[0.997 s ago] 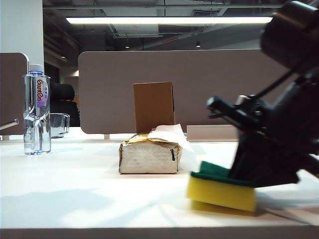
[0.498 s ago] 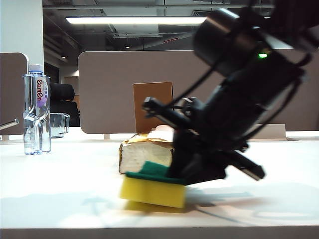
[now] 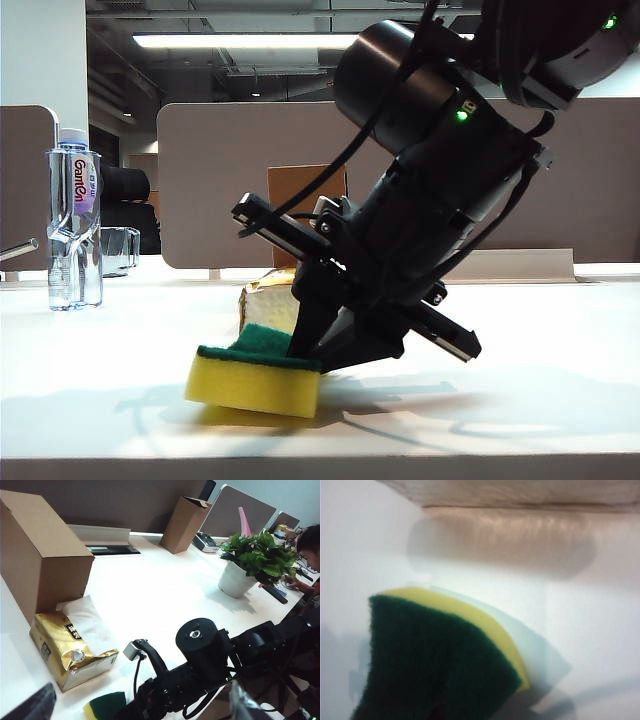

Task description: Move the sponge from right to left to wipe the table, avoiding obstacles on the table, and finally reaching the bottle of mineral water.

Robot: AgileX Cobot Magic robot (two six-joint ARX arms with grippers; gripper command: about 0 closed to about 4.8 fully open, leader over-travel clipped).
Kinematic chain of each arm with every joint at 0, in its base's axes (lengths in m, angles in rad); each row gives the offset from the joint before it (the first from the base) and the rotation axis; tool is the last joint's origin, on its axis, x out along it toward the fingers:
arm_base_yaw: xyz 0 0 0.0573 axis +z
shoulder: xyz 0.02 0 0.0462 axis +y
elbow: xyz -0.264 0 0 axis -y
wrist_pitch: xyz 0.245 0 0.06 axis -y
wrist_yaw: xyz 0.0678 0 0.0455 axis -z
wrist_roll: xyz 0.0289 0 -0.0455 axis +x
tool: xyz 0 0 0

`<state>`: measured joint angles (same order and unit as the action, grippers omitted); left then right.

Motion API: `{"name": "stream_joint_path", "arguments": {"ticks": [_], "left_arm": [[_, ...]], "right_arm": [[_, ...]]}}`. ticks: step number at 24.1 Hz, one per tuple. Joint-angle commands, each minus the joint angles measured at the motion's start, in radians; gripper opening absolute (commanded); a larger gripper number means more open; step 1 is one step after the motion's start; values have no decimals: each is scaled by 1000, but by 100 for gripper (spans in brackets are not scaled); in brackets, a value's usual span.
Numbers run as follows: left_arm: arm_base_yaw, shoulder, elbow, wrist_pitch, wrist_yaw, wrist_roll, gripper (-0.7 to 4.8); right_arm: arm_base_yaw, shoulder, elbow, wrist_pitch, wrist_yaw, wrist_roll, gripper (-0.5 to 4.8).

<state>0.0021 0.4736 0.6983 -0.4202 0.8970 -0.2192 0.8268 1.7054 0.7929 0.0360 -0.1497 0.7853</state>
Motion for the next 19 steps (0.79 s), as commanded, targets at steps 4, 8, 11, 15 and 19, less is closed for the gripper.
{"name": "stream_joint_path", "arguments": {"ticks": [4,8,11,15,19], "left_arm": [[-2,-1,5,10,6,-2,470],[-2,-1,5,10,6,-2,470],[-2,-1,5,10,6,-2,470],[-2,-1,5,9,6,-2,470],[-2,-1,5,4,6,-2,470]], "right_arm": [[10,23,-15,-90,-10,1,45],[10,22,-12,-75,-13,1,125],[10,22,-2,-80,-13,1,150],[3,22,17,-79,-12,0,151],[-9,1,28,-84,-9,-4,186]]}}
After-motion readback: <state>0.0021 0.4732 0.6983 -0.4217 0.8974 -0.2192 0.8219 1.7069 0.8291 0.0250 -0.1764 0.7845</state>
